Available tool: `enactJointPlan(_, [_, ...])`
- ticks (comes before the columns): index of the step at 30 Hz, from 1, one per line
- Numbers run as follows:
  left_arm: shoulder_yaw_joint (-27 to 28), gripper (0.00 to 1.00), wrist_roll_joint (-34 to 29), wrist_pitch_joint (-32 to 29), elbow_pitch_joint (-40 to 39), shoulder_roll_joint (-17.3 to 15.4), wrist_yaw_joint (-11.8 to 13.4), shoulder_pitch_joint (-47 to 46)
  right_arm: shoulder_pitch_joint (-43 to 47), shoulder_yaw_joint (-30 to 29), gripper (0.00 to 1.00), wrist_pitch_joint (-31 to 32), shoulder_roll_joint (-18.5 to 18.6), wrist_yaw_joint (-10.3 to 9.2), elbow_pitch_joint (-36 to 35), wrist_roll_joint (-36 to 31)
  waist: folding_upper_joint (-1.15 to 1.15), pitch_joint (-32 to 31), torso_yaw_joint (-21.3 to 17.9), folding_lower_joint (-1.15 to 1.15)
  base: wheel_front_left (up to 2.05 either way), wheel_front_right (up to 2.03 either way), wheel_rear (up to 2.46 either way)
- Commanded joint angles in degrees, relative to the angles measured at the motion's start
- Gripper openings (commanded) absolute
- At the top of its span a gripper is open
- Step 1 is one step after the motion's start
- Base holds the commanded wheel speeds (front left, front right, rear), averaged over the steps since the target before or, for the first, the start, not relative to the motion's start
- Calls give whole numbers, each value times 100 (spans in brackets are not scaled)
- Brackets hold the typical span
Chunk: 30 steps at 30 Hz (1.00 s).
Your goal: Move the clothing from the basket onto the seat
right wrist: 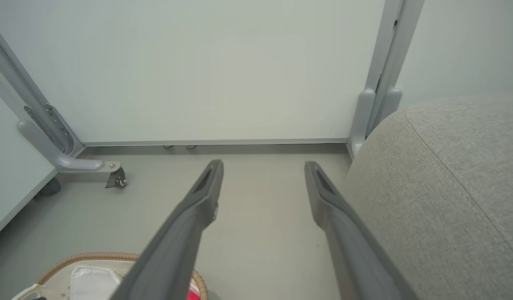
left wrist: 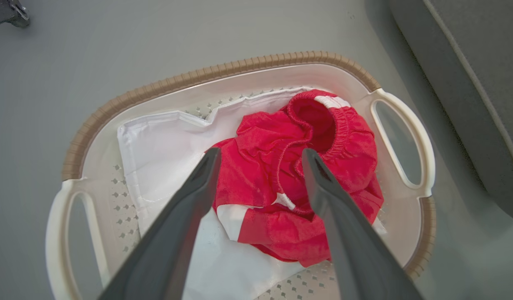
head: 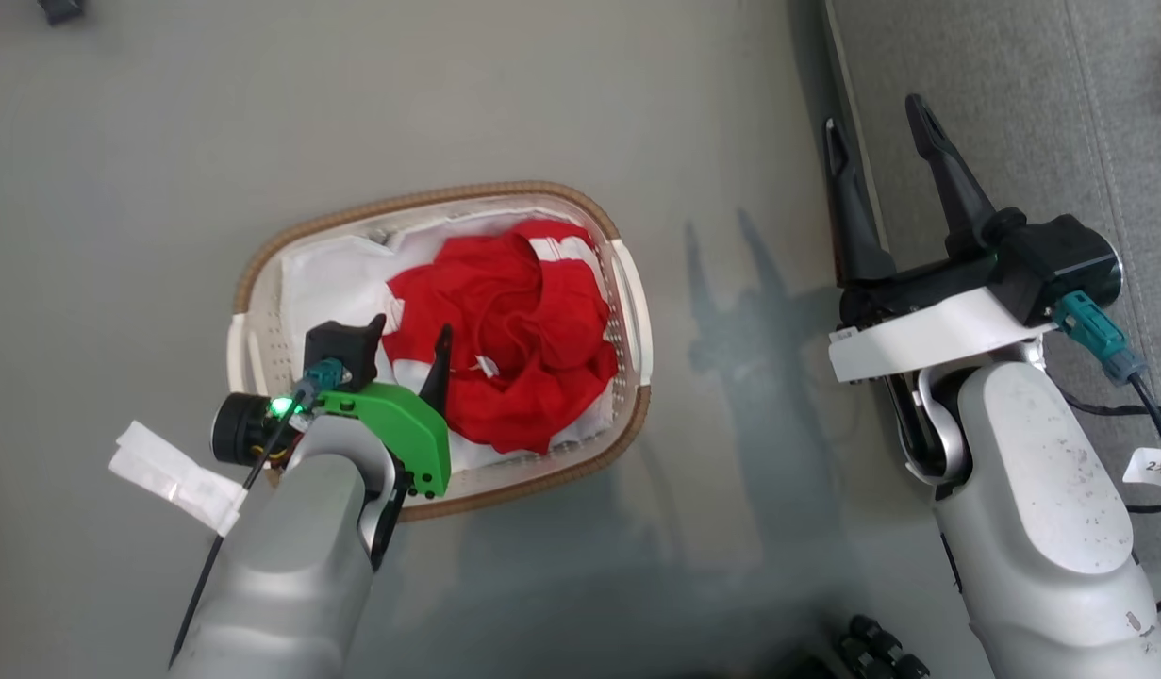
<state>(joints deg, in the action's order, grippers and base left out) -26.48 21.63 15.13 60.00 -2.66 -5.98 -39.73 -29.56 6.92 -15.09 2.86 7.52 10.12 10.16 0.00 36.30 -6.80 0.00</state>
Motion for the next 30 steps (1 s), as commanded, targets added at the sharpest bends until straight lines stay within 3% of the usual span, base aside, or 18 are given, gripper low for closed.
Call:
enactJointPlan(1, [-50,100,51,3,135,-44,-8,-208,-95,31,100,-11,14,-6,-75,50,0,583,-389,0,0,0,0])
enactJointPlan(8, [-376,100,196,1,641,-44,-85,-698,-229,128,100,-11,15,-6,-258,195,0,994,-556,0,0,0,0])
enactJointPlan(20, [-1371,100,530,2,414,-43,-153,-1202,-421,166,100,-11,15,-6,-386,297,0,1406,-674,0,0,0,0])
enactJointPlan(30, [-1754,100,547,2,628,-73,-154,-1742,-526,267,100,-11,15,-6,-476,368,0,1667,-788,0,0,0,0])
